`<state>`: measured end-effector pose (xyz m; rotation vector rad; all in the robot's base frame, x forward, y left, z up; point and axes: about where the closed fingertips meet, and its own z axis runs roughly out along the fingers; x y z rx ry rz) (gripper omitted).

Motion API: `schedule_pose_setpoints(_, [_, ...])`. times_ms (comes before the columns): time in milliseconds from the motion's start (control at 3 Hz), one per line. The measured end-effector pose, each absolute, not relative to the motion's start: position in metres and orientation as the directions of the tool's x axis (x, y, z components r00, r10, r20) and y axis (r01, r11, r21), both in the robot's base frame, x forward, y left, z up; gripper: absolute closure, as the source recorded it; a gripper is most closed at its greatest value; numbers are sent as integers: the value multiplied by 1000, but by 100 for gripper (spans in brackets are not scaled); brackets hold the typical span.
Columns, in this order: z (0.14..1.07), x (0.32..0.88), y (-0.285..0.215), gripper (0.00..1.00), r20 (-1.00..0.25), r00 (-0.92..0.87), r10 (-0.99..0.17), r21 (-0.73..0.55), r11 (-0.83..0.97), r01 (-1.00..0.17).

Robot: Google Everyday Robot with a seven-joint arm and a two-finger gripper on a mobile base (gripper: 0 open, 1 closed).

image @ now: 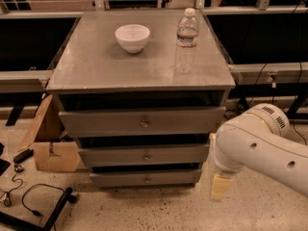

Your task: Open bottom drawer

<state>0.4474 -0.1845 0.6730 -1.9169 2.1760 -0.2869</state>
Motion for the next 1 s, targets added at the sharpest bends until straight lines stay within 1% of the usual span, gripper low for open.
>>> schedule_pose_setpoints(333, [640, 463, -178, 0, -33, -116, -993, -293, 120, -949])
schedule_pose_setpoints(667, [540, 494, -156, 0, -56, -106, -993, -277, 117, -954])
schedule_pose_setpoints(1000, [483, 511, -144, 0, -64, -110, -992, -278, 124, -952])
